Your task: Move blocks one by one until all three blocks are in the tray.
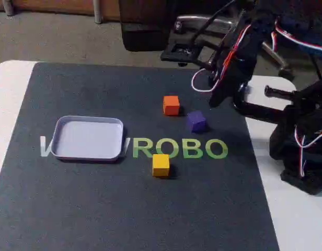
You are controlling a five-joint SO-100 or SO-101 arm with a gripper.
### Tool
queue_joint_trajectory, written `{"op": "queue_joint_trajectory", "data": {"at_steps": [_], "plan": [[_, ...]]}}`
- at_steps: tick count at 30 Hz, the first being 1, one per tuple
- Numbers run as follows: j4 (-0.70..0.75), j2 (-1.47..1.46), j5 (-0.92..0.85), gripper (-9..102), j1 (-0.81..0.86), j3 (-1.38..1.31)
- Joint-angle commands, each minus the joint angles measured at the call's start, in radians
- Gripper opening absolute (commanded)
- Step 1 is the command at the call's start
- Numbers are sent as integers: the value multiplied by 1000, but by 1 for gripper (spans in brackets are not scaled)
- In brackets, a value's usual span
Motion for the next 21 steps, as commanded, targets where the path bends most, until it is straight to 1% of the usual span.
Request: {"op": "queue_joint_trajectory", "data": {"at_steps": [1,7,11,14,17,21], "plan": [[-40,11,5,0,20,18],[-189,-41,-21,2,55,106],[-256,-107,-32,6,74,110],[-282,-138,-41,8,86,110],[-290,-143,-51,16,91,114],[-304,-141,-57,18,98,124]]}}
